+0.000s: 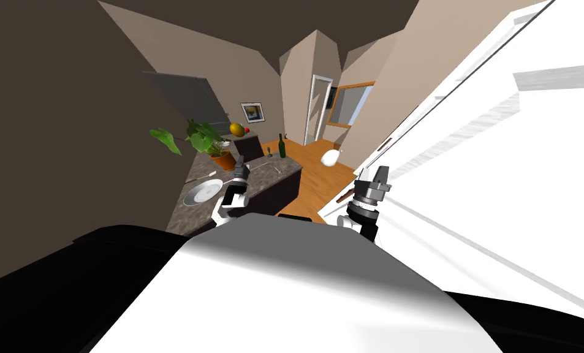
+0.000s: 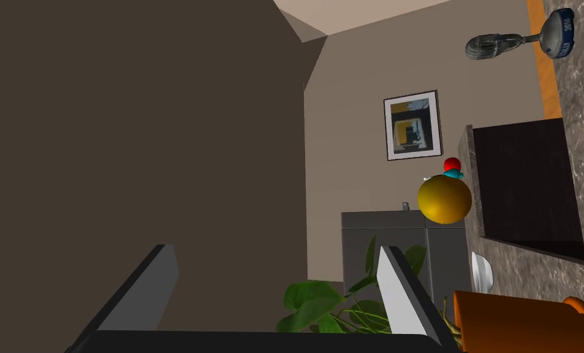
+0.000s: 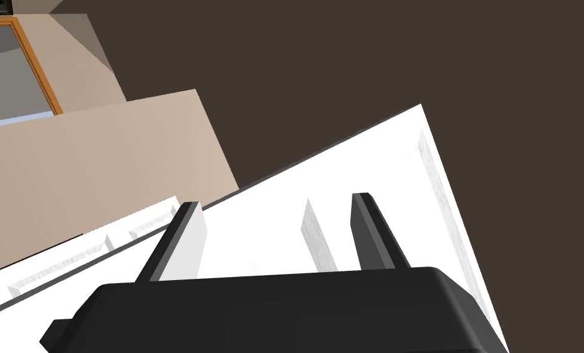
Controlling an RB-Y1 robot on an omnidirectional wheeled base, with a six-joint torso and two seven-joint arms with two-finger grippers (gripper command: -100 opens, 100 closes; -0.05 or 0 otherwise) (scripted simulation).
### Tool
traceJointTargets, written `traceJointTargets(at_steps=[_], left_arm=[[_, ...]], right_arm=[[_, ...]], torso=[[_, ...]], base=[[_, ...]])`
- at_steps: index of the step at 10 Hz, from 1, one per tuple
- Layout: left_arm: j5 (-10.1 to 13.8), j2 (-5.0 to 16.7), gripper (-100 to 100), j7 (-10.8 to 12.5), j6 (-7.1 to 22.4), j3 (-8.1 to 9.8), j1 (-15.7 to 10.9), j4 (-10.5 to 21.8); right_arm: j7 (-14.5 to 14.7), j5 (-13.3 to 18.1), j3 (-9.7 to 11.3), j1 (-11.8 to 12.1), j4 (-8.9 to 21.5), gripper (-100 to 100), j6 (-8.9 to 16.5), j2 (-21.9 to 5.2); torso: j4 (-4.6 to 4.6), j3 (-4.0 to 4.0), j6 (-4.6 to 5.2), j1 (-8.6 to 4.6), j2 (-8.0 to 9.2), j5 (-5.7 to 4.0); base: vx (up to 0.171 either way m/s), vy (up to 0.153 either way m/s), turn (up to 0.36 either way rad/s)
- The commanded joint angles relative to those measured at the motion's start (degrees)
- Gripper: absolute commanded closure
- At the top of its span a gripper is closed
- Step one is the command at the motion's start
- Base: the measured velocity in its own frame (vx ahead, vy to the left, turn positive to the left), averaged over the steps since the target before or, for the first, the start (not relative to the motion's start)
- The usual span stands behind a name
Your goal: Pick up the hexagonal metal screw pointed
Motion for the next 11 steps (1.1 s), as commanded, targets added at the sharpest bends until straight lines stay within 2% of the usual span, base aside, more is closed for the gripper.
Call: traceJointTargets(at_steps=[1,2,3,4,5,6,7,8,9,11], left_arm=[[1.62,1.32,-100,-1.01,2.86,2.18,-1.62,1.57],[1.62,1.32,-100,-1.01,3.91,2.18,-1.62,1.57],[2.96,2.40,-100,-2.00,5.65,4.03,-3.16,2.88],[2.96,2.40,-100,-2.00,7.41,4.03,-3.16,2.88],[4.26,3.47,-100,-3.03,9.30,5.86,-4.71,4.29],[4.26,3.47,-100,-3.03,10.99,5.86,-4.71,4.29],[5.52,4.54,-100,-4.10,12.91,7.67,-6.28,5.80],[5.52,4.54,-100,-4.10,14.85,7.67,-6.28,5.80],[6.74,5.60,-100,-5.22,16.81,9.45,-7.85,7.39],[6.74,5.60,-100,-5.22,19.18,9.45,-7.85,7.39]], right_arm=[[0.00,0.00,0.00,0.00,0.00,0,0.00,0.00],[0.00,0.00,0.00,-0.01,0.00,0,0.00,0.00],[0.00,0.00,0.00,0.00,0.00,0,0.00,0.00],[0.00,0.00,0.00,-0.01,0.00,0,0.00,0.00],[0.00,0.00,0.00,0.00,0.00,0,0.00,0.00],[0.00,0.00,0.00,0.00,0.00,0,0.00,0.00],[0.00,0.00,0.00,0.00,0.00,0,0.00,0.00],[0.00,0.00,0.00,-0.01,0.00,0,0.00,0.00],[0.00,0.00,0.00,0.01,0.00,0,0.00,0.00],[0.00,0.00,-0.01,0.01,0.00,0,0.00,0.00]], torso=[[0.00,0.00,0.00,0.00,0.00,0.00],[0.00,-0.01,0.03,-0.01,-0.01,-0.01],[0.00,0.00,-0.01,0.00,0.00,0.00],[0.00,0.01,0.03,0.00,0.02,-0.01],[0.00,0.00,-0.01,0.01,0.00,0.00],[0.00,-0.01,0.02,0.03,-0.03,0.00],[-0.01,-0.02,-0.01,0.02,-0.04,0.00],[-0.01,-0.02,0.03,0.02,-0.03,0.00],[-0.01,-0.02,-0.02,0.02,-0.04,0.01],[-0.01,-0.03,-0.03,0.03,-0.05,0.01]], base=[[-0.026,0.019,-0.220],[-0.027,0.023,-0.135],[-0.037,0.024,-0.217],[-0.029,0.026,-0.130],[-0.021,0.029,-0.216],[-0.019,0.030,-0.138],[-0.025,0.026,-0.261],[-0.021,0.029,-0.135],[-0.025,0.026,-0.283],[-0.014,0.022,-0.043]])
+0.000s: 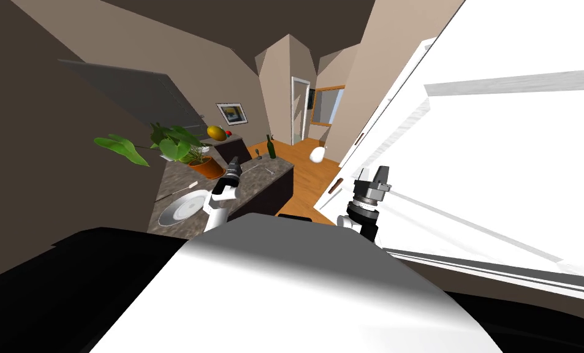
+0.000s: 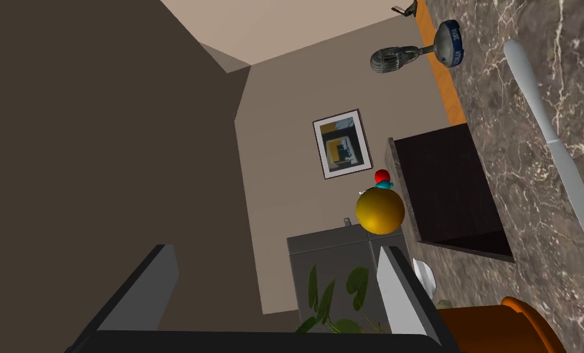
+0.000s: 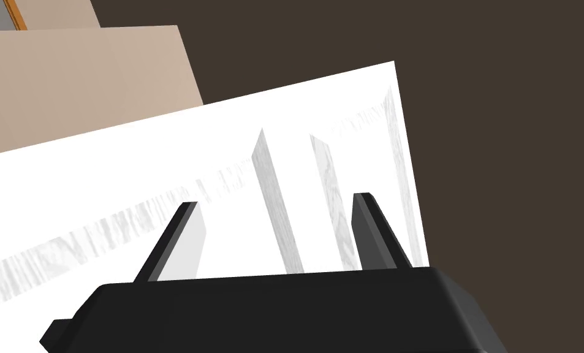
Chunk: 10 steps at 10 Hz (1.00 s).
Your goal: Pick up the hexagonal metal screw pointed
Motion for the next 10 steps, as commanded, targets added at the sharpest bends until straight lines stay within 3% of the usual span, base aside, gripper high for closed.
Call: traceJointTargets(at_steps=[1,3,4,5,6,8,9,10], left_arm=[[1.14,0.93,-100,-1.23,2.86,1.77,-1.58,1.57],[1.14,0.93,-100,-1.23,4.99,1.77,-1.58,1.57],[2.27,1.94,-100,-2.40,7.28,3.46,-3.12,3.31],[2.27,1.94,-100,-2.40,9.10,3.46,-3.12,3.31],[3.34,2.88,-100,-3.59,10.83,5.10,-4.62,5.12],[3.34,2.88,-100,-3.59,13.66,5.10,-4.62,5.12],[4.37,3.75,-100,-4.79,15.44,6.69,-6.07,6.98],[4.37,3.75,-100,-4.79,17.05,6.69,-6.07,6.98]], right_arm=[[0.00,0.00,0.00,0.00,0.00,0,0.00,0.00],[0.00,0.00,0.00,0.00,0.00,0,0.00,0.00],[0.00,0.00,0.00,0.00,0.00,0,0.00,0.00],[0.00,0.00,0.01,-0.01,0.00,0,0.00,0.00],[0.00,0.00,0.00,0.00,0.00,0,0.00,0.00],[0.00,0.00,0.00,0.00,0.00,0,0.00,0.00],[0.00,0.00,0.00,0.00,0.00,0,0.00,0.00],[0.00,0.00,0.01,-0.01,0.00,0,0.00,0.00]], torso=[[0.00,0.00,0.00,0.00,0.00,0.00],[0.00,0.00,0.02,0.01,-0.01,0.00],[-0.01,-0.01,0.00,0.00,-0.02,0.00],[0.00,-0.01,0.07,0.00,-0.02,-0.01],[0.00,0.00,0.01,0.03,0.00,0.01],[-0.01,-0.02,0.01,0.06,-0.03,0.01],[-0.01,-0.02,-0.01,0.02,-0.03,0.01],[-0.01,-0.02,0.07,0.03,-0.02,0.00]], base=[[-0.009,0.011,-0.221],[-0.010,0.020,-0.084],[-0.010,0.017,-0.247],[-0.015,0.026,-0.158],[-0.010,0.027,-0.240],[-0.009,0.025,-0.079],[-0.014,0.022,-0.273],[-0.015,0.031,-0.143]])
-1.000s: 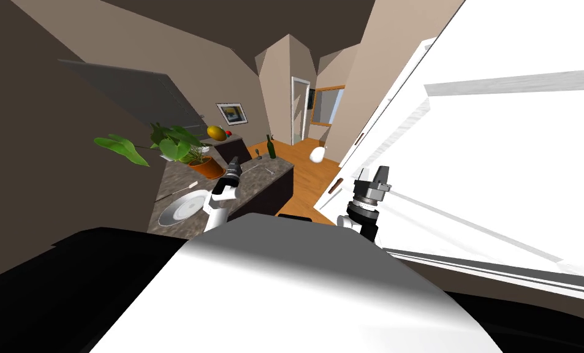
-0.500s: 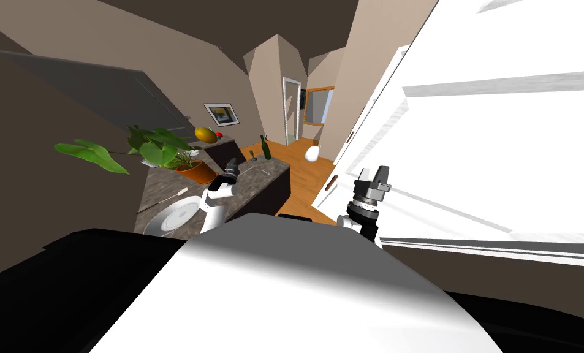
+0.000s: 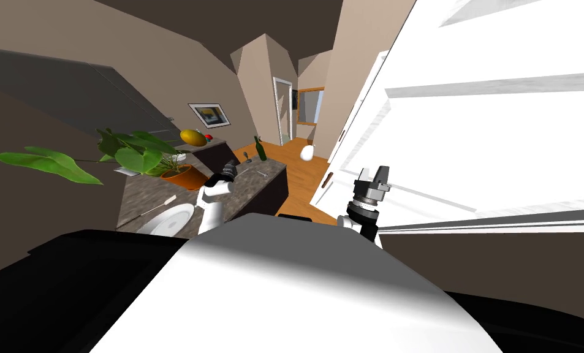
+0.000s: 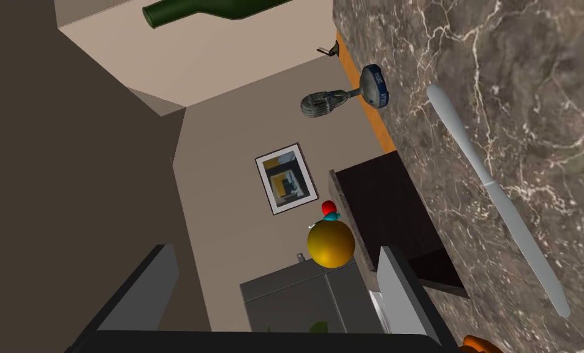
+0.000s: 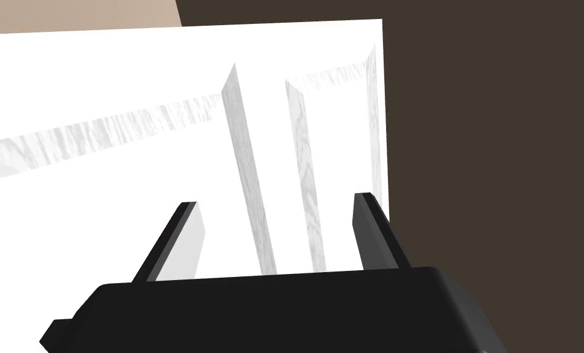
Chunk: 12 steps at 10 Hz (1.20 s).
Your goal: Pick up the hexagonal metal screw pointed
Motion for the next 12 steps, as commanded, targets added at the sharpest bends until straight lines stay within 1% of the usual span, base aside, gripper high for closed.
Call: traceJointTargets(at_steps=[1,2,3,4,5,6,7,8,9,10,11,12], left_arm=[[0.24,0.23,-100,-0.20,2.24,0.23,-0.15,0.32],[1.20,1.01,-100,-1.42,4.40,1.76,-1.55,2.22],[1.20,1.01,-100,-1.42,6.06,1.76,-1.55,2.22],[1.20,1.01,-100,-1.42,6.74,1.76,-1.55,2.22],[2.11,1.72,-100,-2.64,9.14,3.23,-2.92,4.15],[2.11,1.72,-100,-2.64,10.92,3.23,-2.92,4.15],[2.11,1.72,-100,-2.64,11.25,3.23,-2.92,4.15],[2.95,2.34,-100,-3.86,13.50,4.64,-4.25,6.07],[2.95,2.34,-100,-3.86,15.18,4.64,-4.25,6.07],[2.95,2.34,-100,-3.86,15.77,4.64,-4.25,6.07],[3.73,2.89,-100,-5.07,18.16,5.97,-5.56,7.97],[3.73,2.89,-100,-5.07,19.75,5.97,-5.56,7.97]], right_arm=[[0.00,0.00,0.00,0.00,0.00,0,0.00,0.00],[0.00,0.00,0.00,0.00,0.00,0,0.00,0.00],[0.00,0.00,0.01,-0.01,0.00,0,0.00,0.00],[0.00,0.00,0.00,0.00,0.00,0,0.00,0.00],[0.00,0.00,0.00,0.00,0.00,0,0.00,0.00],[0.00,0.00,0.01,-0.01,0.00,0,0.00,0.00],[0.00,0.00,0.00,0.00,0.00,0,0.00,0.00],[0.00,0.00,0.00,0.01,0.00,0,0.00,0.00],[0.00,0.00,0.00,-0.01,0.00,0,0.00,0.00],[0.00,0.00,0.00,0.00,0.00,0,0.00,0.00],[0.00,0.00,0.00,0.01,0.00,0,0.00,0.00],[0.00,0.00,0.00,-0.01,0.00,0,0.00,0.00]], torso=[[0.00,0.00,0.00,0.00,0.00,0.00],[0.00,-0.01,-0.01,-0.04,-0.02,-0.01],[0.00,-0.01,0.05,-0.04,-0.01,-0.01],[0.00,-0.01,0.02,-0.01,-0.01,-0.01],[-0.01,-0.02,-0.01,-0.03,-0.03,-0.01],[-0.01,-0.02,0.06,-0.02,-0.03,-0.01],[-0.01,-0.02,0.00,0.00,-0.04,0.00],[-0.01,-0.02,-0.02,-0.03,-0.04,-0.01],[0.00,-0.02,0.05,-0.02,-0.03,-0.01],[-0.01,-0.02,0.00,0.00,-0.03,0.00],[-0.01,-0.02,-0.03,-0.04,-0.04,0.00],[-0.01,-0.03,0.06,-0.04,-0.06,-0.01]], base=[[-0.006,0.014,0.037],[-0.010,0.015,-0.213],[-0.012,0.027,-0.183],[-0.005,0.018,-0.007],[-0.010,0.022,-0.232],[-0.008,0.032,-0.165],[-0.003,0.017,0.012],[-0.011,0.022,-0.238],[-0.010,0.031,-0.166],[-0.002,0.016,0.017],[-0.006,0.017,-0.252],[-0.008,0.031,-0.163]])
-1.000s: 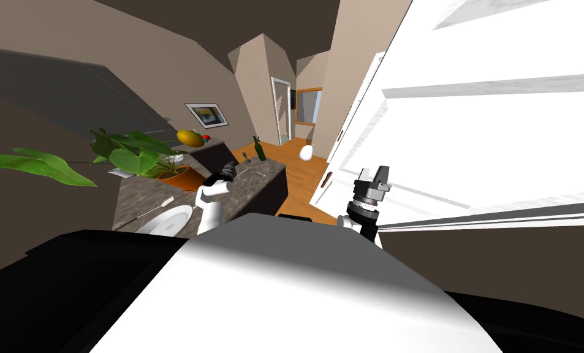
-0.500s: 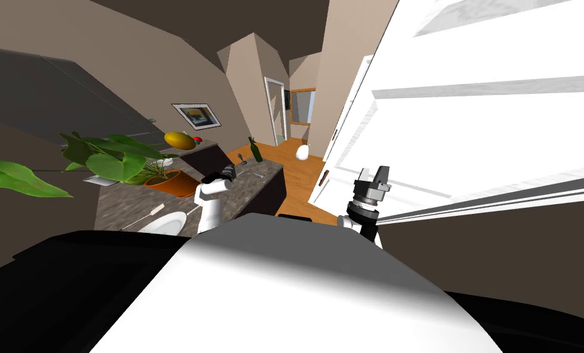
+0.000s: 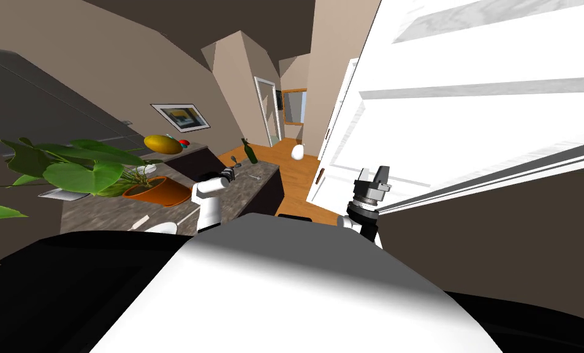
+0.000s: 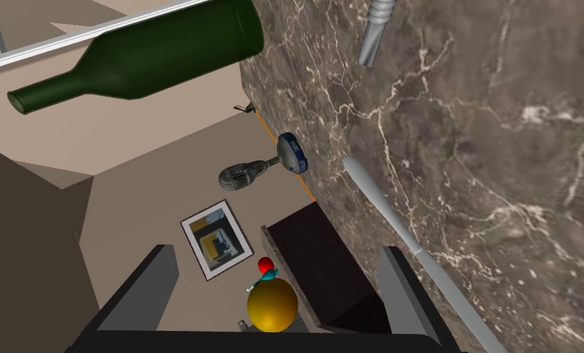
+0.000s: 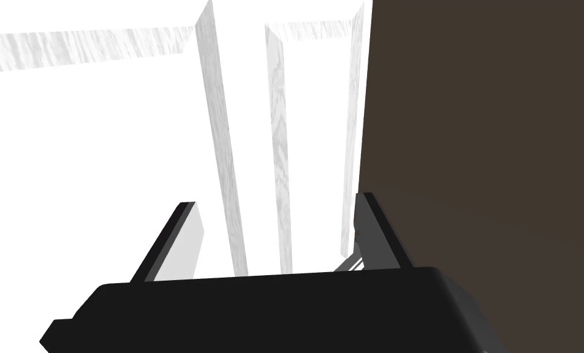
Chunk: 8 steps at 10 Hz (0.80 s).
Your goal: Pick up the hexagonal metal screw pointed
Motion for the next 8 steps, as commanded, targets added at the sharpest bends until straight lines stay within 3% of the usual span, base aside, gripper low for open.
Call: traceJointTargets(at_steps=[1,3,4,6,7,8], left_arm=[[0.99,0.59,-100,-1.51,2.86,1.47,-1.30,2.30],[0.99,0.59,-100,-1.51,5.99,1.47,-1.30,2.30],[1.62,1.03,-100,-2.70,7.71,2.64,-2.55,4.13],[1.62,1.03,-100,-2.70,10.38,2.64,-2.55,4.13],[2.17,1.45,-100,-3.86,12.28,3.73,-3.78,5.90],[2.17,1.45,-100,-3.86,13.91,3.73,-3.78,5.90]], right_arm=[[0.00,0.00,0.00,0.00,0.00,0,0.00,0.00],[0.00,0.00,0.00,0.00,0.00,0,0.00,0.00],[0.00,0.00,0.00,0.01,0.00,0,0.00,0.00],[0.00,0.00,0.00,0.00,0.00,0,0.00,0.00],[0.00,0.00,0.00,0.01,0.00,0,0.00,0.00],[0.00,0.00,0.00,-0.01,0.00,0,0.00,0.00]], torso=[[0.00,0.00,0.00,0.00,0.00,0.00],[0.00,-0.01,-0.01,0.04,-0.01,0.01],[0.00,-0.01,-0.02,-0.02,-0.01,0.00],[0.00,-0.01,0.00,0.00,-0.01,0.00],[0.00,-0.01,-0.03,-0.03,-0.02,0.00],[-0.01,-0.02,0.05,-0.02,-0.03,-0.01]], base=[[-0.006,0.042,-0.226],[-0.004,0.028,-0.053],[-0.006,0.017,-0.217],[-0.004,0.025,-0.070],[-0.002,0.024,-0.215],[-0.003,0.034,-0.155]])
